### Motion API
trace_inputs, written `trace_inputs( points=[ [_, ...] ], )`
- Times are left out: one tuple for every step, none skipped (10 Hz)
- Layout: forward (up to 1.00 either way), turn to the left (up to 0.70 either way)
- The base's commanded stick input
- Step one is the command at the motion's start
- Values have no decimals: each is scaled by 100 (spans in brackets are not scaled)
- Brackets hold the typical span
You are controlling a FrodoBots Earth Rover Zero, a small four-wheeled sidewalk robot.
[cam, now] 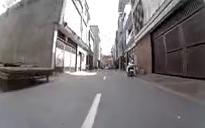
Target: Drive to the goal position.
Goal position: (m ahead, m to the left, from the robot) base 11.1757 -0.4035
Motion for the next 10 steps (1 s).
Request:
trace_inputs(
  points=[
    [100,0],
    [100,0],
    [100,0],
    [100,0],
    [100,0],
    [100,0],
    [100,0],
    [100,-21],
    [100,-40],
    [100,-40]
  ],
)
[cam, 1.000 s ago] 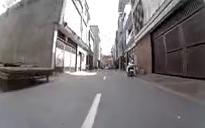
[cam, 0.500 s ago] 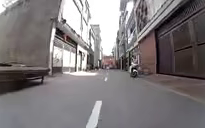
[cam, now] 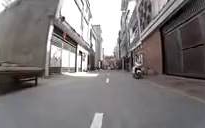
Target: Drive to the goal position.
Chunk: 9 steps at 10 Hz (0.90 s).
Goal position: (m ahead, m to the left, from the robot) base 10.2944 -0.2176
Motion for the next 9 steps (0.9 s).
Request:
trace_inputs(
  points=[
    [100,-40],
    [100,-40],
    [100,-40],
    [100,-30],
    [100,0],
    [100,0],
    [100,0],
    [100,0],
    [100,0]
  ],
)
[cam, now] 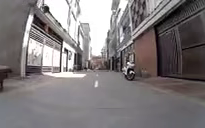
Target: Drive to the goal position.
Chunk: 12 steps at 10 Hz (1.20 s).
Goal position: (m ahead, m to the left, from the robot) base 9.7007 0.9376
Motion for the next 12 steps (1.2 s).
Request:
trace_inputs(
  points=[
    [100,0],
    [100,0],
    [100,0],
    [100,0],
    [100,0],
    [100,0],
    [100,0],
    [100,0],
    [100,0],
    [100,0],
    [100,0],
    [100,0]
  ],
)
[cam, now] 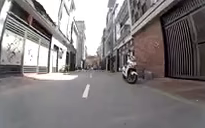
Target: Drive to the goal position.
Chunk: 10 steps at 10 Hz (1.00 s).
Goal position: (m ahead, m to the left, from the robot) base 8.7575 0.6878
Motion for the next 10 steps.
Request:
trace_inputs(
  points=[
    [100,-14],
    [100,-40],
    [100,-40],
    [100,-20],
    [100,-6],
    [100,0],
    [100,0],
    [100,0],
    [100,0],
    [100,0]
  ],
)
